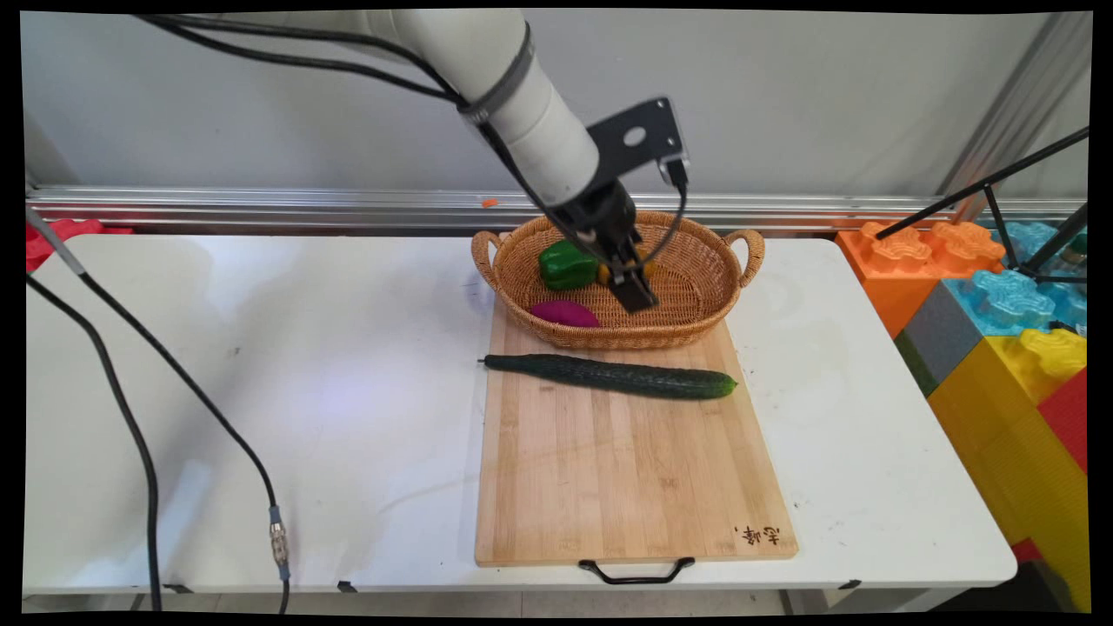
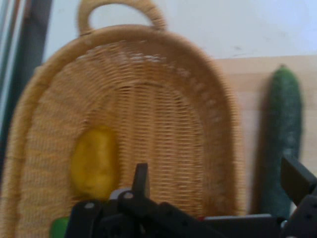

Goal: Pick up the potato from the vegetable basket

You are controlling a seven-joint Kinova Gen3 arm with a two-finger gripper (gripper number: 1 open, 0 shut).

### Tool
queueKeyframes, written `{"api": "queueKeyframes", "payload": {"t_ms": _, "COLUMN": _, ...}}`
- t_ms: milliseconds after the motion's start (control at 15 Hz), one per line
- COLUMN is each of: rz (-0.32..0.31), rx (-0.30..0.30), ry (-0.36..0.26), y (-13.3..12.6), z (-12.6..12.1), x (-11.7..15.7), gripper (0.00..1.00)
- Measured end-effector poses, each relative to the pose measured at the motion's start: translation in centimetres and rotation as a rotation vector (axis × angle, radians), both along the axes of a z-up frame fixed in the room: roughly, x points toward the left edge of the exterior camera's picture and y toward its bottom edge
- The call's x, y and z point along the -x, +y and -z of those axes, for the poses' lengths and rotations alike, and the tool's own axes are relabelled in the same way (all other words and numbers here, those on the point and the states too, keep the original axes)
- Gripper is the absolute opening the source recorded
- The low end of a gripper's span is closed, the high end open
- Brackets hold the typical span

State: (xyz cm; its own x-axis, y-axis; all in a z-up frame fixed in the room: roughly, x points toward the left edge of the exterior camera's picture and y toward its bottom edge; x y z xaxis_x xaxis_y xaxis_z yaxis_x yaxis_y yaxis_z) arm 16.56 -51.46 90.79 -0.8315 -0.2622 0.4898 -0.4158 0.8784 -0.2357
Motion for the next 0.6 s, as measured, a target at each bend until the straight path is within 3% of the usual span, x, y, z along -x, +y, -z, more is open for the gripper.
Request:
{"api": "queueKeyframes", "payload": {"t_ms": 333, "rz": -0.063, "rx": 0.022, "ry": -0.019, "y": -4.2, "z": 1.6, "x": -2.2, "gripper": 1.0}}
{"api": "queueKeyframes", "payload": {"t_ms": 600, "rz": -0.088, "rx": 0.044, "ry": -0.027, "y": -7.8, "z": 4.9, "x": -2.7, "gripper": 1.0}}
